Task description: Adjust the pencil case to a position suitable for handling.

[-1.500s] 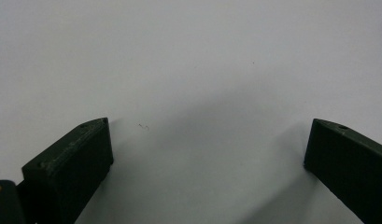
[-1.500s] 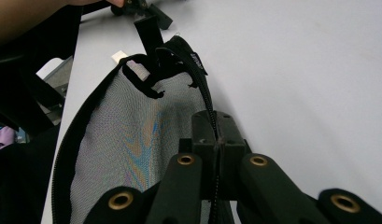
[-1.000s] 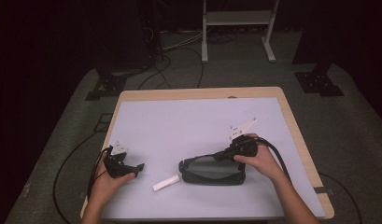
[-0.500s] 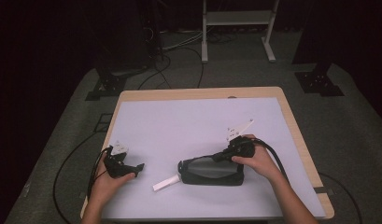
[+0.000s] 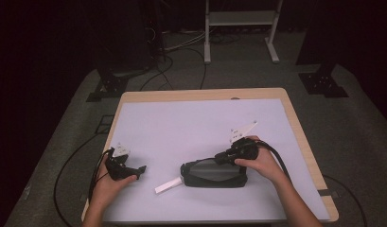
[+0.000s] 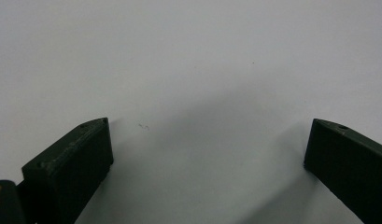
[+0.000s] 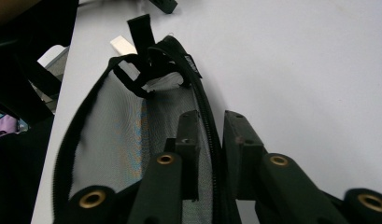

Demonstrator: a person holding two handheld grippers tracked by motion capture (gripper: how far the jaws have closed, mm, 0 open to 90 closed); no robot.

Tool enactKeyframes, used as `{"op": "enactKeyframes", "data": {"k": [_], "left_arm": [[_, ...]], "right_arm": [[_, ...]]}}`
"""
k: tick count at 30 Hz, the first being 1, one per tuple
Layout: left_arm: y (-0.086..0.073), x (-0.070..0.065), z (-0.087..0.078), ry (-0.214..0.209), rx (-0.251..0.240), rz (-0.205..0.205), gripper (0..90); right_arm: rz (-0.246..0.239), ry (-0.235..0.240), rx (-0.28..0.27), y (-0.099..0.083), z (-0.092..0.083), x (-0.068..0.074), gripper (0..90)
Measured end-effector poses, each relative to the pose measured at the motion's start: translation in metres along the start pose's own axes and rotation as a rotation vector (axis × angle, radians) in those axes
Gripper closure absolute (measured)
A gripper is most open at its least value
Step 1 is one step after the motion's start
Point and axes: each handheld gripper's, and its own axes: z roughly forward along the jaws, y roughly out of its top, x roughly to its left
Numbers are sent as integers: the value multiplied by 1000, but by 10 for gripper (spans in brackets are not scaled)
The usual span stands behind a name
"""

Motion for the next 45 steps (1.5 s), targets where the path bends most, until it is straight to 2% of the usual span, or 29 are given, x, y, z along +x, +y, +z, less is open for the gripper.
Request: {"op": "enactKeyframes", "data": {"k": [8, 17, 22, 31, 42, 45], "left_arm": [[0, 0, 0, 0, 0, 0, 3], [0, 0, 0, 0, 1, -1, 3], [0, 0, 0, 0, 0, -1, 3], [0, 0, 0, 0, 0, 0, 3], [0, 0, 0, 0, 0, 0, 3], [0, 0, 0, 0, 0, -1, 3]], "right_arm": [[8, -30, -22, 0, -10, 4, 571], [21, -78, -59, -4, -27, 6, 437], [34, -111, -84, -9, -36, 5, 389], [58, -169, -94, -17, -44, 1, 319], [99, -238, -109, -30, -56, -10, 237], [110, -290, -96, -34, -59, -12, 230]]}}
